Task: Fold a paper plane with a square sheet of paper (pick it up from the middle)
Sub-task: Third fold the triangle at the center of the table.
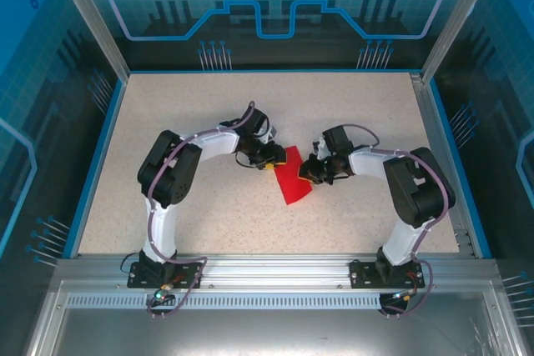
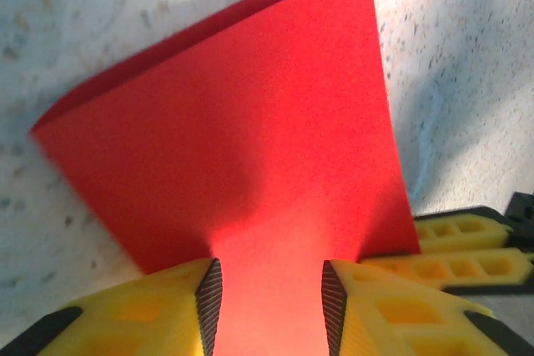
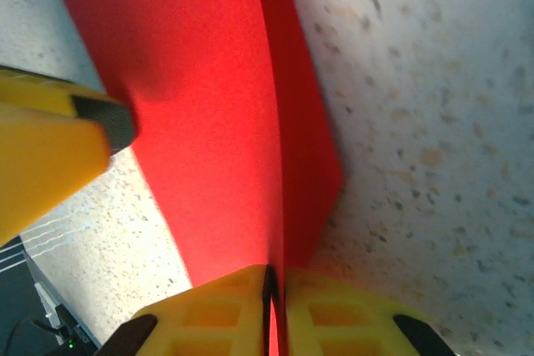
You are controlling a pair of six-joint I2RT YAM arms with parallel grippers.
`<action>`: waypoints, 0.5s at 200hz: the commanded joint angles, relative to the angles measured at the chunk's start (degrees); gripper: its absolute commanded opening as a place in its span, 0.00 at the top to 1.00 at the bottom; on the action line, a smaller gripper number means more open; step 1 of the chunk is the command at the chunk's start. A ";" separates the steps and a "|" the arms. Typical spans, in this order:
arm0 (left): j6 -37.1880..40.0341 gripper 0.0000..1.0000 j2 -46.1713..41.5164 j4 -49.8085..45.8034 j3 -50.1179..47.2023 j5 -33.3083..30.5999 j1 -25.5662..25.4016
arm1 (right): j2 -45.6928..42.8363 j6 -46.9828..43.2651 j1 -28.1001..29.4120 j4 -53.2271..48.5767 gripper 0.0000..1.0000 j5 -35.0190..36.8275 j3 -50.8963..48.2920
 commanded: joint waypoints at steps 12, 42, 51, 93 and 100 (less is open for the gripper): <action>-2.60 0.64 -4.60 1.52 -3.87 2.84 -1.33 | -1.32 7.21 2.40 3.01 0.87 2.99 -3.21; -5.70 0.68 -4.93 4.24 -6.00 3.70 -2.21 | -3.42 15.42 3.34 7.86 0.87 4.93 -6.48; -6.48 0.69 -4.52 5.09 -5.92 4.10 -2.39 | -3.62 17.84 3.95 9.80 0.87 4.82 -7.40; -5.78 0.73 -1.35 3.20 -3.06 2.21 -3.12 | -3.90 21.52 6.12 10.99 0.87 6.09 -8.88; -5.27 0.74 -0.67 2.05 -2.58 1.04 -3.08 | -4.25 21.15 6.01 11.13 0.86 6.12 -9.16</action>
